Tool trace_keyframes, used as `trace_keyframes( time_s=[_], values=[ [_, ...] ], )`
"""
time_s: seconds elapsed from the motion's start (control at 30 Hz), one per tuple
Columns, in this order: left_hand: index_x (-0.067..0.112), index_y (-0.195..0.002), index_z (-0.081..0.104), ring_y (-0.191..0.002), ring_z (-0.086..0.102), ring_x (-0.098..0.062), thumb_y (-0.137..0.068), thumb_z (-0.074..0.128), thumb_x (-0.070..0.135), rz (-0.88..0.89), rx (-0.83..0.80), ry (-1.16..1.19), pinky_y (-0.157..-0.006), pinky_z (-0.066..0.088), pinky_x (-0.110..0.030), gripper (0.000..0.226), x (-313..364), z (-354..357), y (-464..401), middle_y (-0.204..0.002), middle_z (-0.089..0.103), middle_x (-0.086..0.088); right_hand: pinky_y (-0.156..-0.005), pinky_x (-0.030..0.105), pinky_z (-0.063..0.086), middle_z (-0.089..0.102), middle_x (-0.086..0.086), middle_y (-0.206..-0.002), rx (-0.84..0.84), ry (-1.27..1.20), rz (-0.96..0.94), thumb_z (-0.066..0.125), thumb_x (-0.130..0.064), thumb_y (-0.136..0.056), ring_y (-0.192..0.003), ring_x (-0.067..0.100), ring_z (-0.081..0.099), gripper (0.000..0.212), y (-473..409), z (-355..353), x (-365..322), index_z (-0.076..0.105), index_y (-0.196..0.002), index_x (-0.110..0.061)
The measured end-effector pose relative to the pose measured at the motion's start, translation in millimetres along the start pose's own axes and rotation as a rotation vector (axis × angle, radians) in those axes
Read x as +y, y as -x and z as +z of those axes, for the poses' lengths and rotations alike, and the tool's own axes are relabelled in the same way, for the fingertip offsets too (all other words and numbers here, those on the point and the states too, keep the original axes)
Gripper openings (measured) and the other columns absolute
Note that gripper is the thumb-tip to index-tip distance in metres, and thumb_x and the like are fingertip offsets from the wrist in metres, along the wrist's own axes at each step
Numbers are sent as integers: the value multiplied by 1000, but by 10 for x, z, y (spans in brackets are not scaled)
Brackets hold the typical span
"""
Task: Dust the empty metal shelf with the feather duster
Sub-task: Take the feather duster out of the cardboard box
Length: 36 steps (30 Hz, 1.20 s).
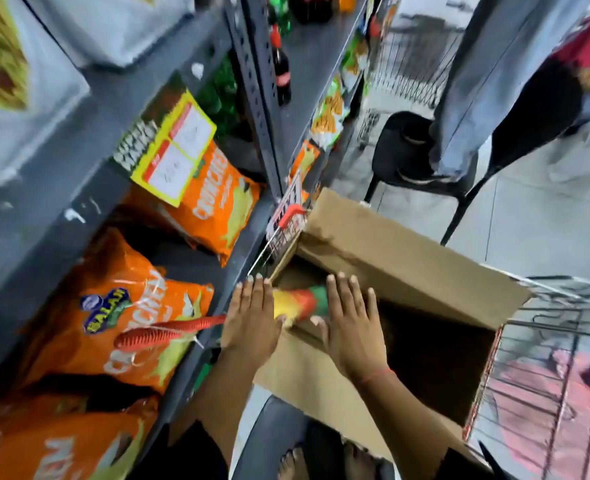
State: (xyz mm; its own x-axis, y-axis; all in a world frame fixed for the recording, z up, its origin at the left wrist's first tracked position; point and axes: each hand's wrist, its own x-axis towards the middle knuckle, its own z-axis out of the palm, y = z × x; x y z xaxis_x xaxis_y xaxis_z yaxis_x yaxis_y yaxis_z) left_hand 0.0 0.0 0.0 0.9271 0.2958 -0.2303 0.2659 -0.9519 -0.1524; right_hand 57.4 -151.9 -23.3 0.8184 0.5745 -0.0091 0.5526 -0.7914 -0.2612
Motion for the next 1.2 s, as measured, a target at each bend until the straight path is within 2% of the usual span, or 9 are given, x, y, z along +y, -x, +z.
trace_keyframes(
  time_s=[0.07,0.1,0.2,0.33,0.6,0.77,0.87,1.03,1.2],
  values=[
    [-3,-146,23,-142,26,-34,-94,44,35,-81,-229,-60,-120,4,-48,67,-23,136,-85,-152,30,-21,-101,54,30,50,23,-132,-4,12,1,31,-44,-87,-123,38,44,64,-54,168,1,43,-131,1],
    [0,-147,20,-141,26,-34,-96,39,30,-100,-314,-107,-119,1,-50,62,-55,165,-127,-152,31,-19,-99,56,32,50,24,-132,-17,6,0,32,-43,-87,-123,38,44,64,-74,240,13,43,-131,2],
    [-1,-140,34,-124,51,-32,-92,42,12,-128,-343,-150,-117,11,-54,51,-78,281,-194,-136,53,-16,-97,59,32,50,26,-131,-46,-6,8,31,-42,-88,-122,40,44,64,-98,406,42,43,-131,3],
    [-4,-128,46,-117,59,-35,-91,43,1,-153,-352,-96,-100,43,-44,37,-29,282,-293,-129,59,-17,-97,58,34,51,25,-129,-42,32,-8,31,-42,-87,-122,41,45,64,-166,520,105,44,-130,4],
    [7,-120,61,-114,61,-33,-95,49,7,-89,-367,-116,-89,49,-39,28,-30,-147,-314,-127,62,-12,-98,58,33,49,25,-132,2,16,-10,31,-41,-88,-124,39,42,64,-149,259,70,39,-133,4],
    [6,-123,59,-116,59,-32,-96,48,7,-88,-346,-70,-91,49,-39,29,-49,-794,-151,-130,60,-13,-98,58,33,48,24,-133,57,41,-39,29,-41,-89,-125,38,42,63,-104,-265,9,38,-133,4],
    [5,-125,56,-119,57,-31,-96,45,4,-73,-337,-43,-92,48,-38,31,-60,-1282,-24,-133,57,-13,-101,54,31,49,23,-133,88,29,-67,12,-46,-97,-124,37,43,66,-131,-700,-69,40,-133,2],
    [7,-128,55,-124,55,-30,-96,44,6,-63,-303,-18,-95,47,-38,34,-97,-2242,196,-136,56,-11,-107,45,9,48,21,-135,210,-34,-168,12,-51,-98,-129,32,31,63,-276,-1566,-181,31,-135,-4],
    [5,-129,53,-126,52,-30,-92,48,5,-84,-232,-46,-98,45,-37,37,-42,-3355,584,-137,54,-12,-100,53,20,52,21,-131,354,39,-300,7,-48,-98,-125,31,32,62,-504,-2673,-351,34,-132,-5]
  ],
)
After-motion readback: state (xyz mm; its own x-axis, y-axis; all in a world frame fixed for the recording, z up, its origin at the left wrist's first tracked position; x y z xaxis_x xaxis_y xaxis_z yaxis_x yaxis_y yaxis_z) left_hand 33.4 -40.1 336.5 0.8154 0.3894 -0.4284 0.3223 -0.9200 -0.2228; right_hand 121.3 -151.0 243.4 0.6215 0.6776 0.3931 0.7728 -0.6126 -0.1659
